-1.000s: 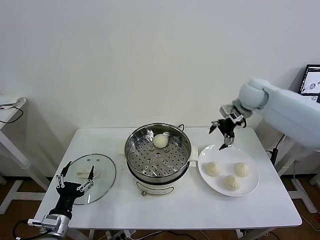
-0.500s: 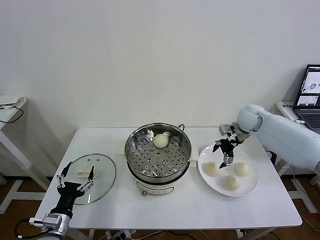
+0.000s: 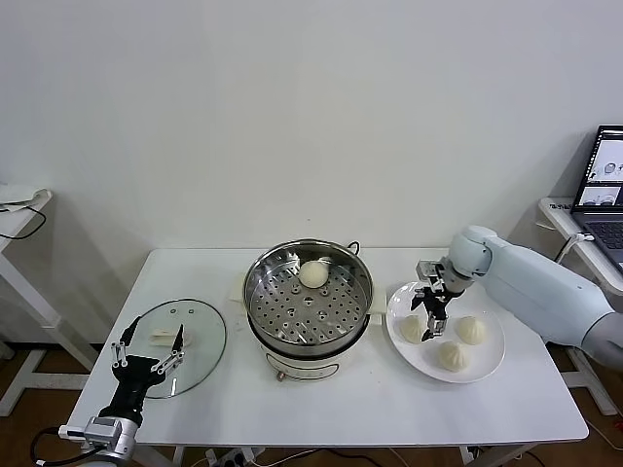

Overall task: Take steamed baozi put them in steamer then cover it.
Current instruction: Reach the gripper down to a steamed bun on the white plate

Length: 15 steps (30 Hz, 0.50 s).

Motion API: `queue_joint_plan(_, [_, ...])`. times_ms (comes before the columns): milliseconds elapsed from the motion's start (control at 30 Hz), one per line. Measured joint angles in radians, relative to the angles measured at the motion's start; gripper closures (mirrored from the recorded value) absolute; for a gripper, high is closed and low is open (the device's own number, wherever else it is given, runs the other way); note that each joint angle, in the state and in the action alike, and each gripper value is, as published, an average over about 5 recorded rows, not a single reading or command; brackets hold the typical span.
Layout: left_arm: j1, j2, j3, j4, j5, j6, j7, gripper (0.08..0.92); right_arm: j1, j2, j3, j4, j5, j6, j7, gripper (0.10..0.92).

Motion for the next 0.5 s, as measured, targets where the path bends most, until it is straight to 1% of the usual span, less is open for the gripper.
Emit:
queue_joint_plan(167, [0.0, -0.001, 0.002, 0.001, 0.001, 0.0, 0.0, 0.177, -0.017, 0.006, 0.017, -0.006, -0.018, -0.003, 0.0, 0.205])
queue_joint_plan(233, [0.0, -0.001, 0.002, 0.001, 0.001, -0.001, 0.0, 0.177, -0.021, 0.007, 0.021, -0.007, -0.024, -0.004, 0.0, 0.226])
queue_joint_plan(400, [-0.002, -0.001, 0.004, 0.003, 0.001, -0.001, -0.001, 0.177, -0.029, 0.01, 0.03, -0.01, -0.036, -0.004, 0.001, 0.35])
queue_joint_plan(500, [-0.004, -0.002, 0.006, 0.005, 0.001, -0.001, -0.001, 0.177, -0.031, 0.012, 0.034, -0.012, -0.04, -0.004, 0.001, 0.39])
